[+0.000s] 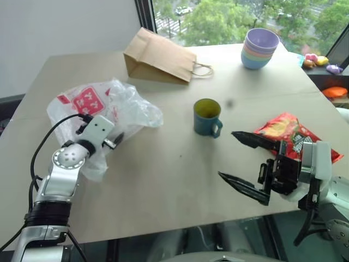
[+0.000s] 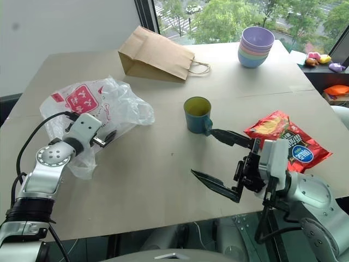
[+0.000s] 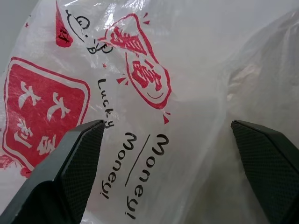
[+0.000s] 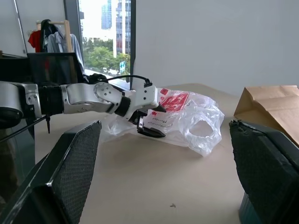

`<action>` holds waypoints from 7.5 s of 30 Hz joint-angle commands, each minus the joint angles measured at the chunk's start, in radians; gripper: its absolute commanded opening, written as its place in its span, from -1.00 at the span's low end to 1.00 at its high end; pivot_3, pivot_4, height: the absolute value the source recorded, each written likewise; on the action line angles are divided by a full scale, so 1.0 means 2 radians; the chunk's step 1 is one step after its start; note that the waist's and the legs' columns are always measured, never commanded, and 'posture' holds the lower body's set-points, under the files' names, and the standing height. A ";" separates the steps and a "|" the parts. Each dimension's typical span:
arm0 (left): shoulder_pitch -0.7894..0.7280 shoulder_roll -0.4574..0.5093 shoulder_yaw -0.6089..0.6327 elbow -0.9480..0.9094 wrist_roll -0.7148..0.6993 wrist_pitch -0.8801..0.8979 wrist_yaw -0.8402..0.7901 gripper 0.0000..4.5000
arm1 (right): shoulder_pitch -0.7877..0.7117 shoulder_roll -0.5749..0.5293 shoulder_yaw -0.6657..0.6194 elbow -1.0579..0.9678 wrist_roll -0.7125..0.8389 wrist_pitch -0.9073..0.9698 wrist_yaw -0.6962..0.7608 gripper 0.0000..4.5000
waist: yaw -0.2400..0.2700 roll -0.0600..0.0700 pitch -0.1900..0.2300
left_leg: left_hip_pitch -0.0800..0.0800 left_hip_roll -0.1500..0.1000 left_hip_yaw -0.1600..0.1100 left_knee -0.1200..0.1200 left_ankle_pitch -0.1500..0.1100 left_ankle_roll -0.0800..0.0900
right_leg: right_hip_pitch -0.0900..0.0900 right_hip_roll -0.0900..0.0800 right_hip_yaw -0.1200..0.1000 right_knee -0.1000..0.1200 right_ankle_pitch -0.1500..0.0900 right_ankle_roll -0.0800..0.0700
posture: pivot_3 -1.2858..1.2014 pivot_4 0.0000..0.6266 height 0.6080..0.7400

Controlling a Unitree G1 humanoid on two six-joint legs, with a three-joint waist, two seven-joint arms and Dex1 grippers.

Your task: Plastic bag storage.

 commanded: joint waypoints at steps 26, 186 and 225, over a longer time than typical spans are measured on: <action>-0.104 -0.081 0.054 0.067 -0.079 -0.019 0.028 -0.93 | 0.003 0.009 0.004 0.011 -0.050 -0.026 -0.003 1.00 | 0.000 -0.001 -0.001 | 0.000 0.000 0.000 0.001 0.000 0.000 | 0.000 0.000 0.000 0.001 0.000 0.000 | 0.03 -0.52 1.00; -0.403 -0.059 0.059 -0.106 -0.363 0.623 -0.092 -1.00 | -0.433 0.255 0.008 0.430 -0.139 0.322 -0.196 -0.85 | -0.042 -0.002 0.000 | -0.016 -0.004 -0.001 0.016 0.001 -0.002 | -0.018 -0.002 -0.003 0.017 0.001 -0.001 | 0.03 -0.52 1.00; -0.411 -0.141 0.113 -0.125 -0.429 0.697 -0.011 -1.00 | -0.517 0.379 0.044 0.601 -0.173 0.158 -0.270 -0.85 | -0.047 -0.002 0.000 | -0.015 -0.005 -0.001 0.016 0.001 -0.002 | -0.018 -0.002 -0.002 0.018 0.001 -0.001 | 0.03 -0.52 1.00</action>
